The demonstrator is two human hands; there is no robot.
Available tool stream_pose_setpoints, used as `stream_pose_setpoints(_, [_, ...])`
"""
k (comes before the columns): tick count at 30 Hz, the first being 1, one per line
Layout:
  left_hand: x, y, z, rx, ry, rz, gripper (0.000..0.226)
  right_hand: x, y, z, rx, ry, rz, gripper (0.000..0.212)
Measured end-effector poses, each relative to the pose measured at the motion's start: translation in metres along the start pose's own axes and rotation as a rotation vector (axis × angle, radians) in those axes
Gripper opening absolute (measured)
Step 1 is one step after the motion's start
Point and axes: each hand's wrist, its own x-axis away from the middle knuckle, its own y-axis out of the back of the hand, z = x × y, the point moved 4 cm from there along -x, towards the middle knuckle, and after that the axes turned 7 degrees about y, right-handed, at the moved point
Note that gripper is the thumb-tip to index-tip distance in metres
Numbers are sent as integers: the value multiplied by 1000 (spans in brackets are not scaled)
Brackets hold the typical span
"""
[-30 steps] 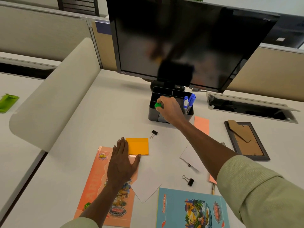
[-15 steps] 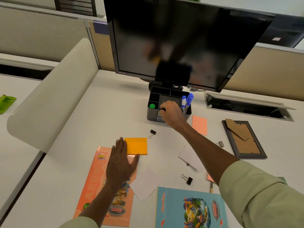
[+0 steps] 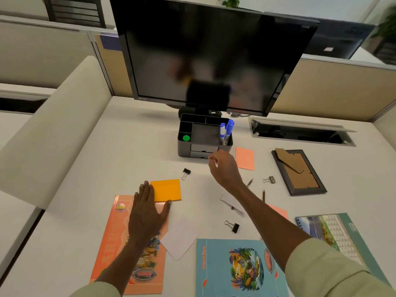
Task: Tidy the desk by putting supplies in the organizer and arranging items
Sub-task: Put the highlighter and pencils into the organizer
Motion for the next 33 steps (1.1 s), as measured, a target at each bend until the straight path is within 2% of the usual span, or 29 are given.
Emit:
stream_pose_setpoints(6, [1,1,0,-7,-1,2,90,42,2,-27,-10,-82,0,17])
stream_pose_setpoints(10, [0,1,-1,-9,-3,1,90,57,20,-49,60,-174,-57,14])
stream_pose_setpoints(16, [-1,0,1,-10,-4,8,91,77,55,-94,193,-454,-88,15])
stream_pose_setpoints(19, [-1,-1,1,-15,3,12,92,83,69,-112,242,-577,-57,8])
stream_pose_setpoints(24, [-1,0,1,-1,1,6,93,90,79,-133,279,-770,55,24])
stream_pose_setpoints(28, [0,-1,1,-3,1,6,93,92,81,-132,205,-848,155,39])
stream_pose_setpoints(33, [-1,-2,1,-7,13,5,92,91,79,-132,171,-874,139,38])
